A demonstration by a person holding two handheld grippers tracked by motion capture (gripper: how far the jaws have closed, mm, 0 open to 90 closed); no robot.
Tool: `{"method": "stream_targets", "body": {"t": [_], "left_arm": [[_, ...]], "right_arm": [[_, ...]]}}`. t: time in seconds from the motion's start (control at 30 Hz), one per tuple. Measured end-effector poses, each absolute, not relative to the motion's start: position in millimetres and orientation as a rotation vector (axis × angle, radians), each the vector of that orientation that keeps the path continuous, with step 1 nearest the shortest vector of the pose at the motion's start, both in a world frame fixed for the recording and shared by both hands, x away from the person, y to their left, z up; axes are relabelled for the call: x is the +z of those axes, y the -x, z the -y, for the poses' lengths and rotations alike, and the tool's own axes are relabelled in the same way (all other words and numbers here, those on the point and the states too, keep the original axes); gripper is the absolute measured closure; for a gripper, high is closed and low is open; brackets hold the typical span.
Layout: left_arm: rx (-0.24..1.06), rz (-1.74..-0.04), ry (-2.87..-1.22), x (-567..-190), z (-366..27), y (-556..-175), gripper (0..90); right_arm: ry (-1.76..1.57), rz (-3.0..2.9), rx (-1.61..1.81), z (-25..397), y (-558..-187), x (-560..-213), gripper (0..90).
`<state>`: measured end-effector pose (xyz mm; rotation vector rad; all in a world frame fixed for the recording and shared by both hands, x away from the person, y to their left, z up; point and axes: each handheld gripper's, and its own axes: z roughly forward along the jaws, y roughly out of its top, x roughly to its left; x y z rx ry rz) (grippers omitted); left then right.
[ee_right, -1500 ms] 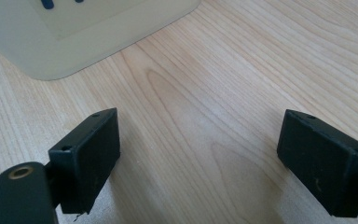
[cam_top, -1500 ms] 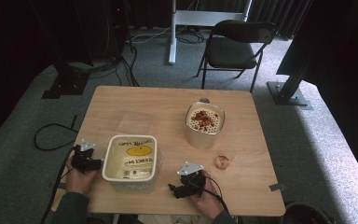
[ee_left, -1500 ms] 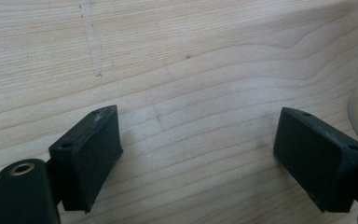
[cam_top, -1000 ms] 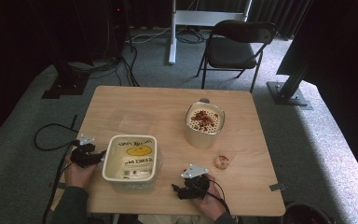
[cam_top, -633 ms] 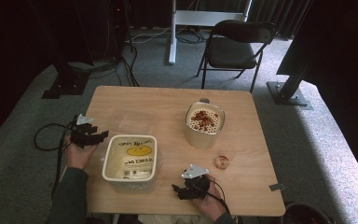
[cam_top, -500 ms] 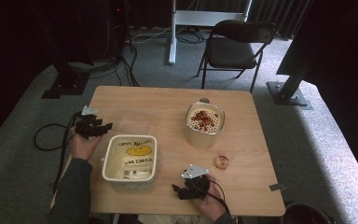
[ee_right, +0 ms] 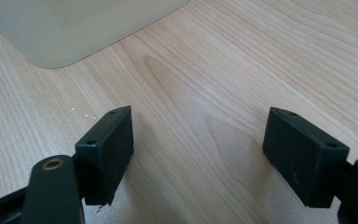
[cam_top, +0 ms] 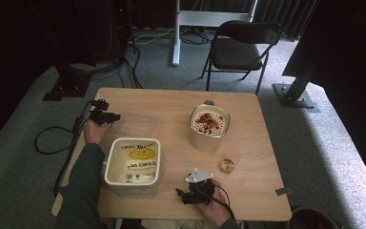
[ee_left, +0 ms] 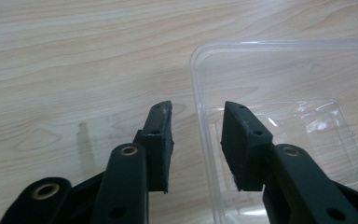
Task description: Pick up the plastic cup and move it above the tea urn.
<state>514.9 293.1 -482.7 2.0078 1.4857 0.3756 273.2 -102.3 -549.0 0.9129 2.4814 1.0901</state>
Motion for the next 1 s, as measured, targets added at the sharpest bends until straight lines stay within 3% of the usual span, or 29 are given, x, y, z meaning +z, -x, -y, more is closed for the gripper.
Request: {"method": "stream_targets", "body": {"t": [0.23, 0.47, 1.0], "left_arm": [[0.313, -1.479, -2.025, -486.1, -289.2, -514.8, 86.2], [0.306, -1.462, -2.003, -468.5, -294.9, -502.8, 87.9], [0.429, -1.409, -1.778, -363.2, -344.8, -436.1, 88.0]], "right_arm": [[-0.921, -2.476, 1.090, 102.5, -272.3, -549.1, 24.0], [-0.924, -2.473, 1.086, 102.5, -271.7, -549.0, 24.1], [-0.930, -2.472, 1.086, 102.3, -271.2, -549.0, 24.3]]}}
